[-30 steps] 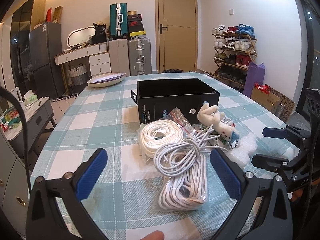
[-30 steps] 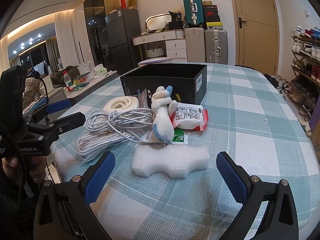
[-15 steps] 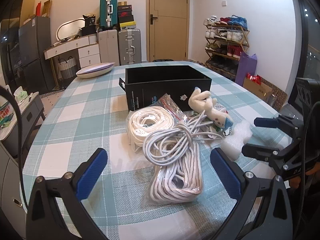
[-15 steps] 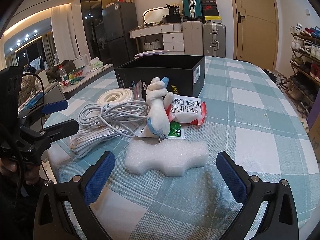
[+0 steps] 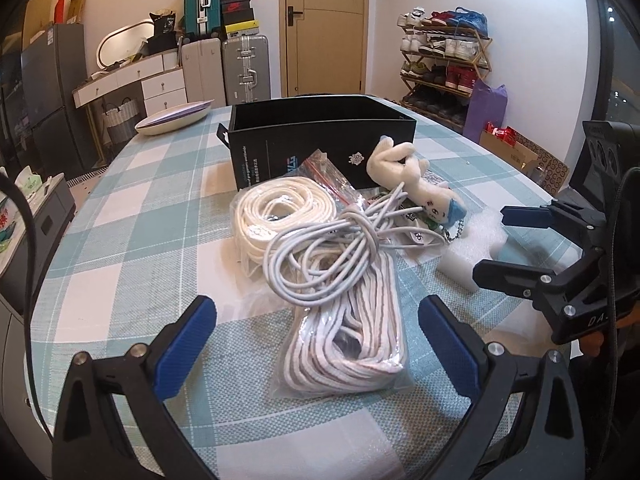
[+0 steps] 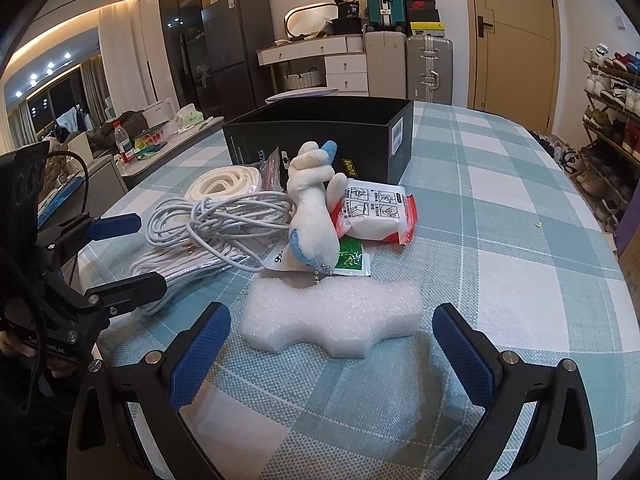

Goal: Organize soft objects
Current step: 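Close the right gripper on the white foam block while the left grips the bagged white cables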

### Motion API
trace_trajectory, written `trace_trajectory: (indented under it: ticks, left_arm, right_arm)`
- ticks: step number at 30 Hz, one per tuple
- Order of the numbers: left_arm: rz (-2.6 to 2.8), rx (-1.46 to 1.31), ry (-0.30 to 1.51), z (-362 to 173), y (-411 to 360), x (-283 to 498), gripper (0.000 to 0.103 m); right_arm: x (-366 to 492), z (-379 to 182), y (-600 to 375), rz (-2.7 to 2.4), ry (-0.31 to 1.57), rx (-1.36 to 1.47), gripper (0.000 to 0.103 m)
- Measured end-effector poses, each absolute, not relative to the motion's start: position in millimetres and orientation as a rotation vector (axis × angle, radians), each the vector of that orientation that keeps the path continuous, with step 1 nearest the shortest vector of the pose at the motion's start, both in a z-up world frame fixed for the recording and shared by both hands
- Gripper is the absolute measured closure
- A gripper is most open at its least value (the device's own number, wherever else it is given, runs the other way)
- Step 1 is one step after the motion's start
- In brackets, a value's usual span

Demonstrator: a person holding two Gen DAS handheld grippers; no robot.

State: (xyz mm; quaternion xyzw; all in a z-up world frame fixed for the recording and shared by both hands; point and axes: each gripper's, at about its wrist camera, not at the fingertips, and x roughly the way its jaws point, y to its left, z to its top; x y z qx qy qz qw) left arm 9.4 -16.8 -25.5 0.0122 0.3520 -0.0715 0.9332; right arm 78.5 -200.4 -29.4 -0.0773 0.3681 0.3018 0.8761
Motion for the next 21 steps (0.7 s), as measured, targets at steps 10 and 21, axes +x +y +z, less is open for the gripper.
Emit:
trace_trajectory:
  ticks: [10, 21]
  left_arm:
    - [-0.219, 0.018, 0.780, -33.7, -25.3, 9.2, 0.046]
    - [-0.240, -0.016, 0.772, -28.9, -19.8, 4.3, 0.063]
  right_arm:
    - [80.4, -30.7, -195.6, 0.622, 0.766, -0.183, 0.001]
    - [73.1, -30.5, -192.1, 0.644, 0.747, -0.220, 0.013]
